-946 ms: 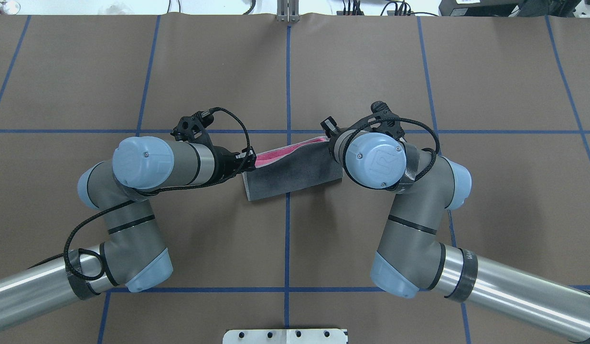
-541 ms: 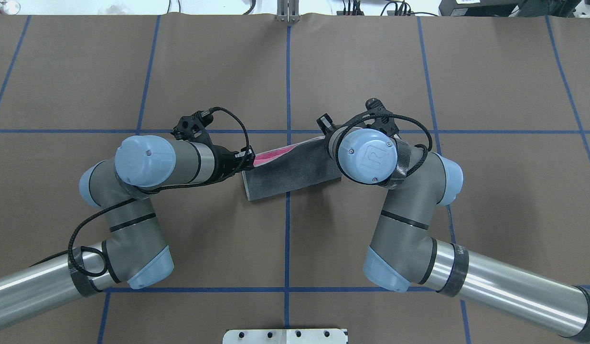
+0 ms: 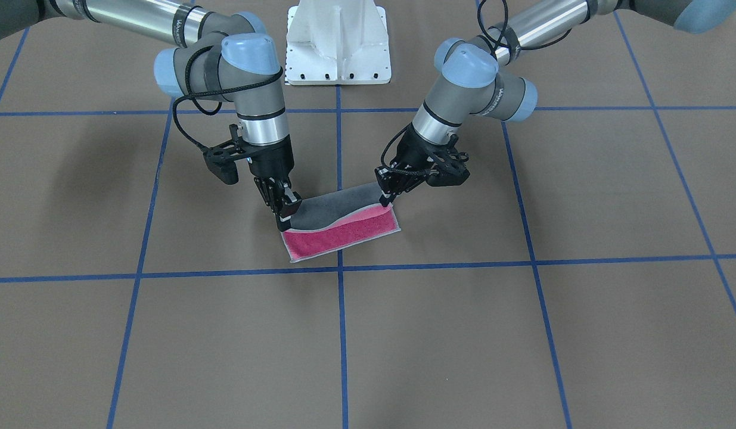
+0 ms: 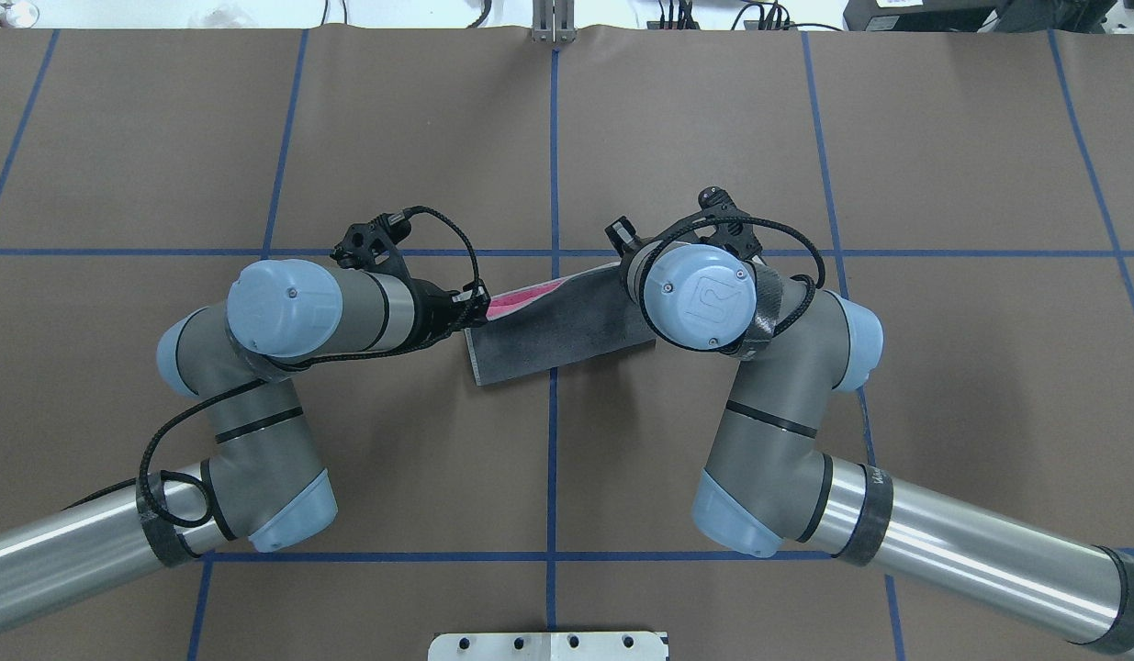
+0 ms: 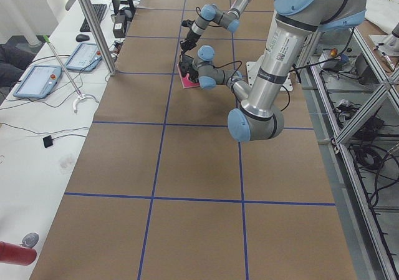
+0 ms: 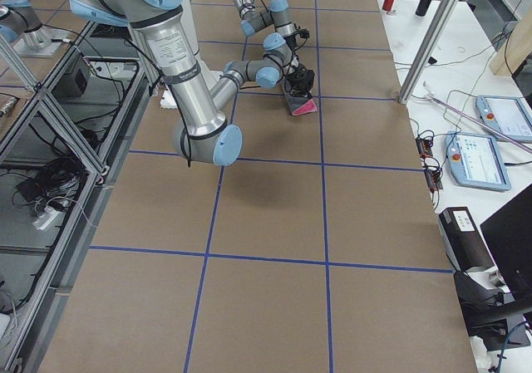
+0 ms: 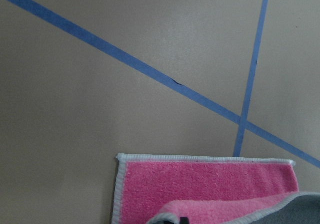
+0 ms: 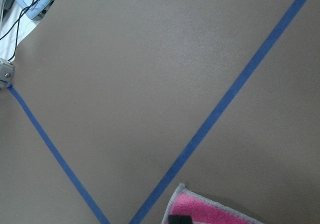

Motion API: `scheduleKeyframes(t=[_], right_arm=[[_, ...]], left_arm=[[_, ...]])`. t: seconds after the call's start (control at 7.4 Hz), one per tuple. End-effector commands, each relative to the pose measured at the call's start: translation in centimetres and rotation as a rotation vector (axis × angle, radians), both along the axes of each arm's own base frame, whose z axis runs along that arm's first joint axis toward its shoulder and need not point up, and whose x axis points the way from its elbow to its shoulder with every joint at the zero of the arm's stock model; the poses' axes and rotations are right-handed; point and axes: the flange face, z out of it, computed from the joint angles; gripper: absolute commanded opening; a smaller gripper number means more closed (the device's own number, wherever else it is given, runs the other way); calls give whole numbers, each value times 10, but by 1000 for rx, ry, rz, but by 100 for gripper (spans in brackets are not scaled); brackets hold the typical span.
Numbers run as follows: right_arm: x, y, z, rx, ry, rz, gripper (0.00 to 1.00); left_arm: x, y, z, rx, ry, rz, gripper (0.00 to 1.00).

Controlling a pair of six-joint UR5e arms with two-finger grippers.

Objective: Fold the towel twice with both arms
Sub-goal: 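Lay the folded edge down on the far half with both grippers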

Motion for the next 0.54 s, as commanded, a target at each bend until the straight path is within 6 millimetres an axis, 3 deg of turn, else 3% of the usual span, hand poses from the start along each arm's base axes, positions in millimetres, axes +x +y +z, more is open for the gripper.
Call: scheduleKeyframes(t=[0.0,0.41], right_arm=[[-5,-3,4,-7,10,1,0],[-9,-5,5,-7,10,1,0]], left_arm=[[4,-1,2,-3,-6,1,0],[6,-4,8,-6,-14,-1,0]])
